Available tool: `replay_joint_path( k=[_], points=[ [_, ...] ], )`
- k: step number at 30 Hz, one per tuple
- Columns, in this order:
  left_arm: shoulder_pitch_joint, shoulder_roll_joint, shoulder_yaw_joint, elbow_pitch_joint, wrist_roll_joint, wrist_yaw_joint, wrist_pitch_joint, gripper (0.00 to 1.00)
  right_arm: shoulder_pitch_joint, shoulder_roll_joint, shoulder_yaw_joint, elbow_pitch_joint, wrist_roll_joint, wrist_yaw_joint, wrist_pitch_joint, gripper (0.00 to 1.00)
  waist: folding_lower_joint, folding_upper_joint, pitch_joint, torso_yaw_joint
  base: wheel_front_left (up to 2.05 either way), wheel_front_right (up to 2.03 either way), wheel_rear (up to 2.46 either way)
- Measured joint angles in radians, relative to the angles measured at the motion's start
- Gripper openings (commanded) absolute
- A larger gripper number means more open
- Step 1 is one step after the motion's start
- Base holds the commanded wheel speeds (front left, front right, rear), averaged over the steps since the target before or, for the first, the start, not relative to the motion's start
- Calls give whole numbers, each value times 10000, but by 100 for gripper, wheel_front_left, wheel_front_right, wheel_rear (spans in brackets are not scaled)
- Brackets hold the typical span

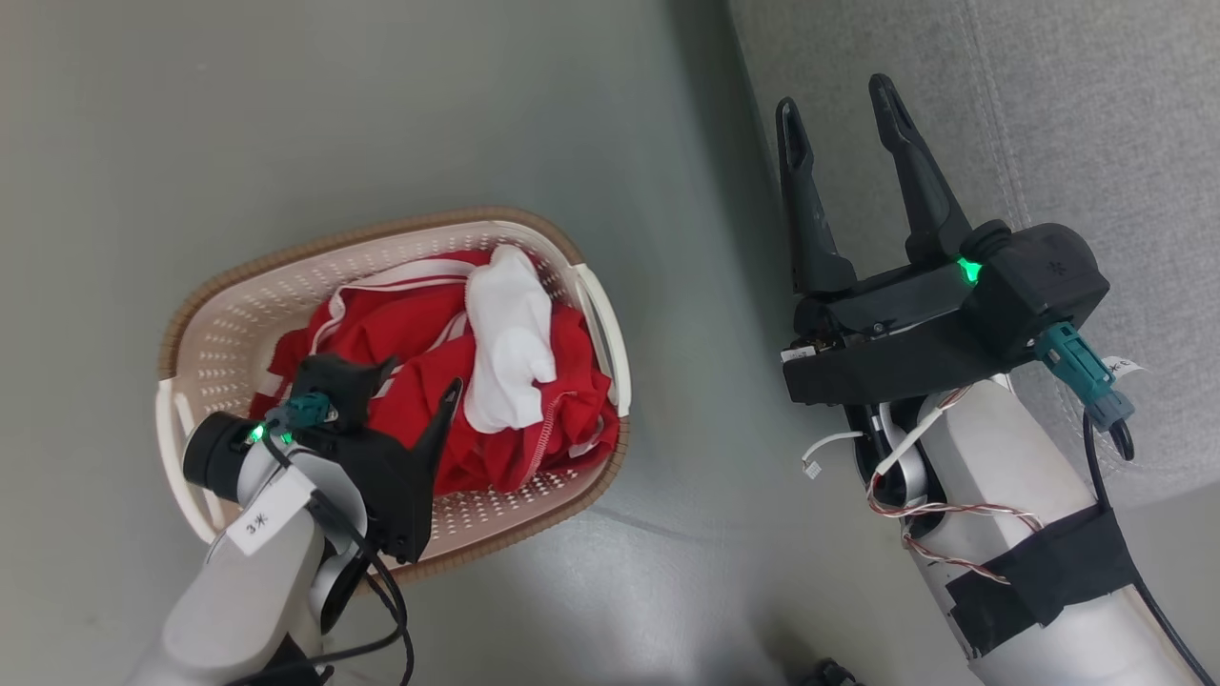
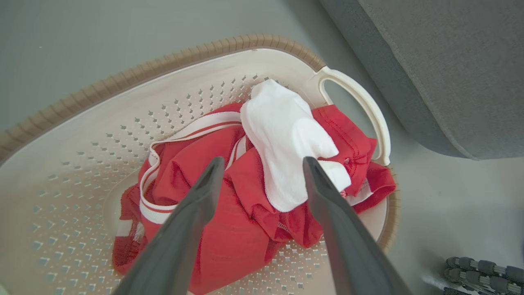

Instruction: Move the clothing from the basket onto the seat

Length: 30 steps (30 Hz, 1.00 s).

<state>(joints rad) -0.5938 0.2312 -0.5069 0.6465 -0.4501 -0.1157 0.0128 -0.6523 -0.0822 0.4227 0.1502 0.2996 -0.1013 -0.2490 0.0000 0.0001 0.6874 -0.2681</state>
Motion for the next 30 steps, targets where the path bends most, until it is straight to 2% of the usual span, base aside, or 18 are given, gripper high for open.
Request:
replay_joint_path(
  k=[14, 30],
  points=[
    [-662, -132, -238, 911, -464, -86, 477, 100, -4, 69, 15, -88, 2, -42, -6, 100, 0, 0, 643, -574, 0, 0, 0],
    [-1239, -437, -872, 1887, -1141, -94, 1281, 100, -146, 140, 65, -163, 2, -44, -77, 100, 0, 0, 1085, -714, 0, 0, 0]
  ],
)
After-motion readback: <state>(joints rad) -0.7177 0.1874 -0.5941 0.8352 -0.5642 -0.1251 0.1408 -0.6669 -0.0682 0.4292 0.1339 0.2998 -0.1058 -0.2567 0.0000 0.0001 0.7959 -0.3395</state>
